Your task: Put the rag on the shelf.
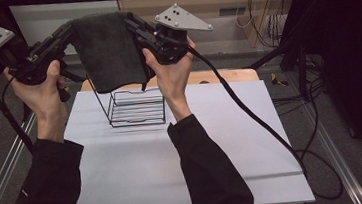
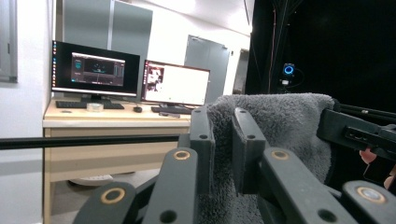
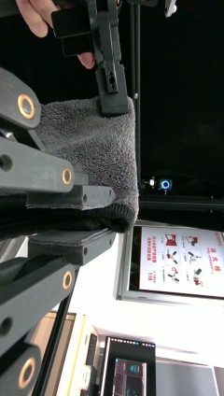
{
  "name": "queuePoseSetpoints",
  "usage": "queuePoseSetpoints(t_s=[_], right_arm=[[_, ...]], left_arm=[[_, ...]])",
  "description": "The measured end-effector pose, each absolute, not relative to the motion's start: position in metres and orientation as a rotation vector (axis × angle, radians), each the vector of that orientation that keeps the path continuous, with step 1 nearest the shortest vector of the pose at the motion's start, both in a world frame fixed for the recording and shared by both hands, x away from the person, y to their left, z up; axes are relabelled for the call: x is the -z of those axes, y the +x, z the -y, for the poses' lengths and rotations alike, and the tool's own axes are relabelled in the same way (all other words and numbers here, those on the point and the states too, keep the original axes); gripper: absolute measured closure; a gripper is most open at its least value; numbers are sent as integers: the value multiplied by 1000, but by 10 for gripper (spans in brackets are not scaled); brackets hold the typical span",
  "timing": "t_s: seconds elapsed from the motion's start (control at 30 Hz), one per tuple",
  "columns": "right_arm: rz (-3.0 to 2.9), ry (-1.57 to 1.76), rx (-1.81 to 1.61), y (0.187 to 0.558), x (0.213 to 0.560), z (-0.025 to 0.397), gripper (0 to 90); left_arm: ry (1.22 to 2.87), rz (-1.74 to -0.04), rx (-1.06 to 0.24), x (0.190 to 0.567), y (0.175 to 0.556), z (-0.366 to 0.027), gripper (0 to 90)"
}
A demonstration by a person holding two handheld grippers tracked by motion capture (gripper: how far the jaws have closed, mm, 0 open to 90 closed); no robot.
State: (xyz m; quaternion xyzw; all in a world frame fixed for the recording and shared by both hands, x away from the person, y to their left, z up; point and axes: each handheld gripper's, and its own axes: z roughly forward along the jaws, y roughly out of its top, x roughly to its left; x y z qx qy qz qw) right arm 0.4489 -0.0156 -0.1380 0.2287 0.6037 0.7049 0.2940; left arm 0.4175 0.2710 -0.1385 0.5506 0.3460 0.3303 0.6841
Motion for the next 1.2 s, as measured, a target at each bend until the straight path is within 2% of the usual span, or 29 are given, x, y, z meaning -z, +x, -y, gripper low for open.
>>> queuePoseSetpoints(t_s=[0.63, 1.2], right_arm=[[-1552, 586, -1893, 474, 111, 11, 797], [-1553, 586, -1827, 499, 99, 7, 797]], left_arm=[[1210, -760, -774, 108, 441, -271, 803], [1202, -780, -754, 104, 475, -273, 803]])
